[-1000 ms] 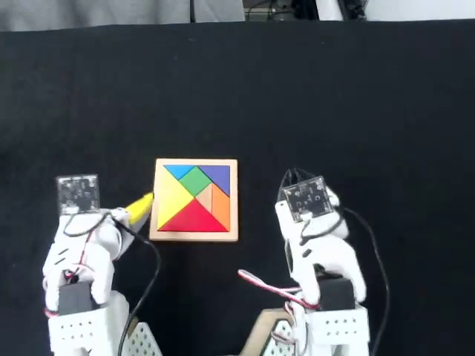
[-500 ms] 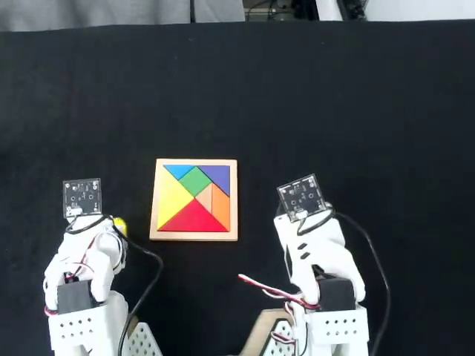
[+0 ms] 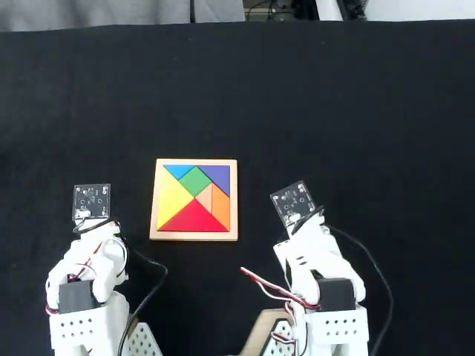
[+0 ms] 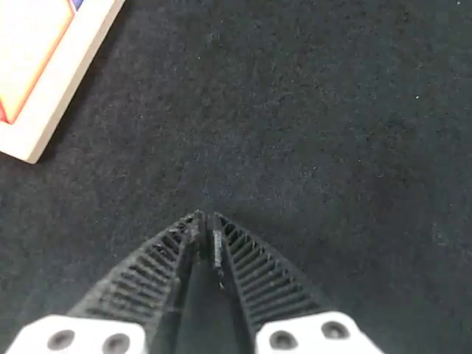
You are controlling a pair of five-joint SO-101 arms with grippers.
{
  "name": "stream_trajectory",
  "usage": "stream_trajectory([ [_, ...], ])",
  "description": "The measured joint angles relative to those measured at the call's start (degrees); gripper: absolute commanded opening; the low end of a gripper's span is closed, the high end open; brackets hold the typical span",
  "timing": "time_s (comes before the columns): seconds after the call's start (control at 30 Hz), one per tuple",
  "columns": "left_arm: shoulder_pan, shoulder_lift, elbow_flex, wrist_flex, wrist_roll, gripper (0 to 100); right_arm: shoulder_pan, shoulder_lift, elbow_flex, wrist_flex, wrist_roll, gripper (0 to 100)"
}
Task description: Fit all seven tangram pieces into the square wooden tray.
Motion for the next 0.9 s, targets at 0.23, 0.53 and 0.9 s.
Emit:
stream_trajectory([
  [0.23, 0.3, 0.0, 0.0, 0.0, -0.2, 3, 0.0, 0.0, 0.0, 1.7, 0.0, 1.1],
  [0.53, 0.3, 0.0, 0.0, 0.0, -0.2, 3, 0.0, 0.0, 0.0, 1.9, 0.0, 1.1],
  [0.9, 0.3, 0.0, 0.0, 0.0, -0.2, 3, 6.0, 0.0, 0.0, 3.1, -8.1, 1.1],
])
